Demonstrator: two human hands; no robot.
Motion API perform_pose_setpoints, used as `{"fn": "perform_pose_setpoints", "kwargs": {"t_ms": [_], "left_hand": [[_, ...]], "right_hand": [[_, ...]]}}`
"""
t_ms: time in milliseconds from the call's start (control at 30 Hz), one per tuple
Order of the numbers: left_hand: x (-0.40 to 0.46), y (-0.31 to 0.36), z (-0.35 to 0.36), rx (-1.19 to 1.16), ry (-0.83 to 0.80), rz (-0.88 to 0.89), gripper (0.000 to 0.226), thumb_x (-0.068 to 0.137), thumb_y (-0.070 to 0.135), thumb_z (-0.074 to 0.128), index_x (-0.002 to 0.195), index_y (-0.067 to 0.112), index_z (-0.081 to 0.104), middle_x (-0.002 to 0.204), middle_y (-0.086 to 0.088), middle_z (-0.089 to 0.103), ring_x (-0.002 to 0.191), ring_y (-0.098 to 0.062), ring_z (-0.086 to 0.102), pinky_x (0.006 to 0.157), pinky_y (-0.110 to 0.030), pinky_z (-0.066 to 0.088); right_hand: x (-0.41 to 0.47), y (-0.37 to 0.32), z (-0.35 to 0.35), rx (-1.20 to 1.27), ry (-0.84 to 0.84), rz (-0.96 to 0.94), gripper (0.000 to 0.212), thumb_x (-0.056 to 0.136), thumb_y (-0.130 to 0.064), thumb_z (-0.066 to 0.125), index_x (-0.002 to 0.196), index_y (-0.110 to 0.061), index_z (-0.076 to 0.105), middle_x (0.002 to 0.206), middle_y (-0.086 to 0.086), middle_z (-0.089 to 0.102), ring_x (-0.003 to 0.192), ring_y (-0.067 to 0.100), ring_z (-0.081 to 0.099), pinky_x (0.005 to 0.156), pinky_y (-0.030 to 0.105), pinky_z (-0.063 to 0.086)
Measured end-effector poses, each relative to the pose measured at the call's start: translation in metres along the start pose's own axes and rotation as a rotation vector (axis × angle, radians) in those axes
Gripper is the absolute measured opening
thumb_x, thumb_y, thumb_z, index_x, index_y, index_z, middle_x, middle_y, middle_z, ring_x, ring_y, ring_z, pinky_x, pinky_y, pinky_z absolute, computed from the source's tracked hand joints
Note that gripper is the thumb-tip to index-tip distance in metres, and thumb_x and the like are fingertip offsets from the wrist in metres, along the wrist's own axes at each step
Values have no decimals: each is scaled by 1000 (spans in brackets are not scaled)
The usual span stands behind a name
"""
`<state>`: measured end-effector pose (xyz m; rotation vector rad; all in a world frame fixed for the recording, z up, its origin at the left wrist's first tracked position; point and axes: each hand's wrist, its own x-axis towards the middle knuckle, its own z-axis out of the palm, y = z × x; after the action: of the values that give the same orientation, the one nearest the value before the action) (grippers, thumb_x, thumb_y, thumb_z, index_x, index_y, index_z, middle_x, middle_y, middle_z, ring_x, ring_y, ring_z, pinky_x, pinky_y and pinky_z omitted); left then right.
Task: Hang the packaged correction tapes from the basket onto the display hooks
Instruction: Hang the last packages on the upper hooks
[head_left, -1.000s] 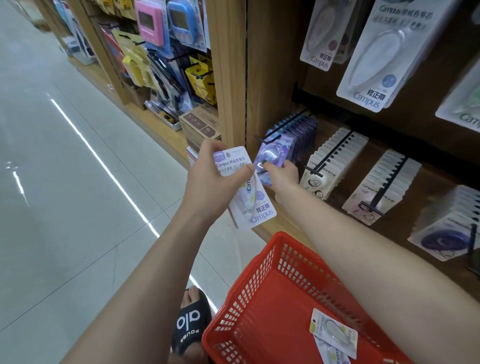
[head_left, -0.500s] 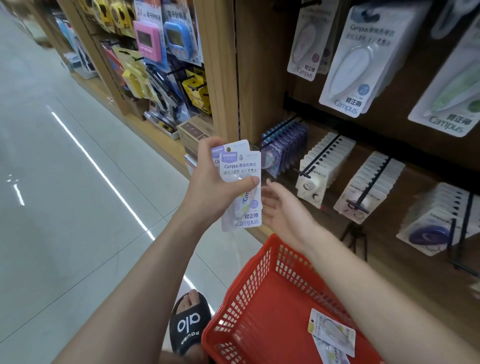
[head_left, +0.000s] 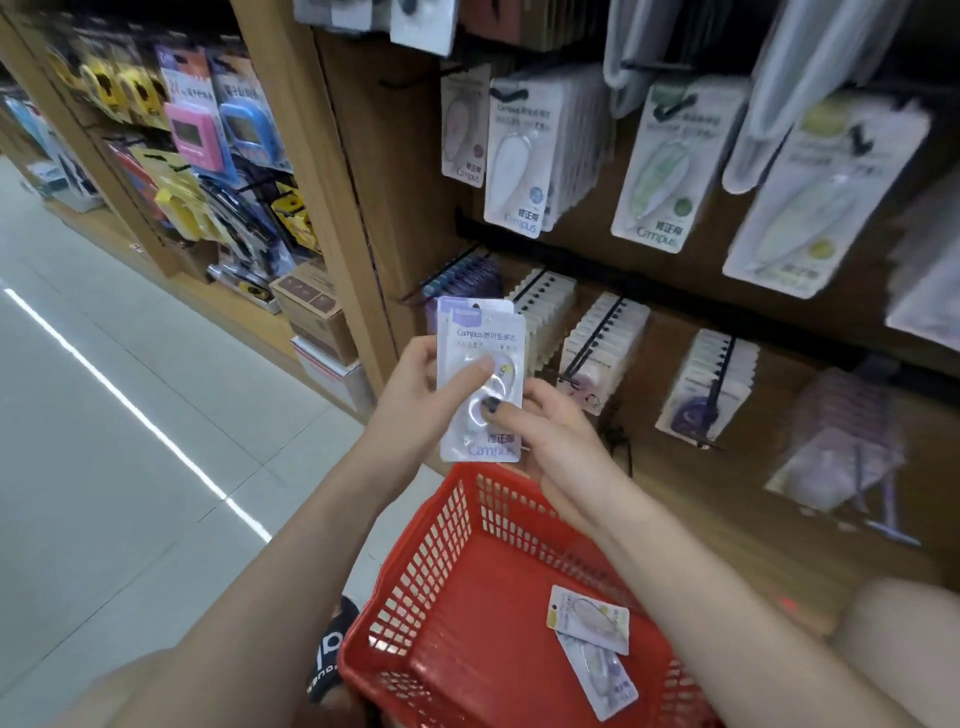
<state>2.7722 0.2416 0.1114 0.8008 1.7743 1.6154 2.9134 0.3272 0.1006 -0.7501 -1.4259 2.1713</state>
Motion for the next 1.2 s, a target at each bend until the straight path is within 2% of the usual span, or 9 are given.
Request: {"fn": "perform_pose_setpoints", "kwargs": {"t_ms": [67,133,300,433,600,833,933,1067,1200], "left_hand": [[-8,-1,15,-33,-62,-6,39,87,51,75,117,29,63,110,8,77,101,-19,77,71,-31,63],[-13,1,28,-65,-110,7,26,97,35,71,120,25,62,111,4,79,100,-23,78,67,-30,63],[-21,18,60,-39,-156,84,42,89,28,77,128,20,62,123,1,76,113,-23,73,92,-47,60],[-25,39,87,-2,-194,151,34,96,22,72,129,27,65,123,7,76,112,-15,73,88,-35,60],[-29,65,123,-3,-222,182,27,105,11,56,126,25,67,125,5,75,116,-19,71,97,-46,56],[-44,90,170,38,-237,210,20,104,16,62,124,16,65,116,1,77,108,-21,74,93,-53,60],[-46,98,184,70,-261,260,15,104,21,63,119,21,65,110,6,77,103,-16,75,84,-46,63],[-42,109,201,78,-271,294,19,105,21,62,123,25,64,111,11,77,99,-10,76,70,-24,61],[-43,117,213,71,-326,320,17,105,19,61,117,29,65,110,13,76,100,-9,75,71,-22,59]], "right_hand": [[-15,-5,-15,-7,21,3,27,98,0,63,124,-7,67,112,15,78,97,29,77,72,34,63],[-30,-9,-30,-34,26,3,30,99,0,61,128,-10,67,114,13,78,100,29,77,71,31,62],[-59,-24,-63,-138,98,-75,36,99,-8,67,131,-23,66,119,4,77,109,25,75,98,51,59],[-72,-38,-84,-155,133,-129,34,98,-12,69,129,-25,65,119,1,77,111,22,75,101,54,57],[-89,-57,-110,-133,211,-206,39,89,-20,70,127,-27,67,118,2,78,113,23,74,104,57,55],[-126,-73,-155,-181,340,-323,37,88,-15,69,121,-31,69,119,-5,77,115,16,72,102,49,56],[-144,-81,-176,-222,423,-407,34,90,-10,68,114,-34,70,113,-7,78,104,9,74,77,28,60],[-161,-106,-198,-202,485,-494,31,89,-11,68,114,-31,70,116,-2,77,109,18,74,90,40,61],[-167,-126,-206,-222,505,-534,30,89,-13,69,113,-31,69,117,-2,77,109,18,75,93,43,61]]}}
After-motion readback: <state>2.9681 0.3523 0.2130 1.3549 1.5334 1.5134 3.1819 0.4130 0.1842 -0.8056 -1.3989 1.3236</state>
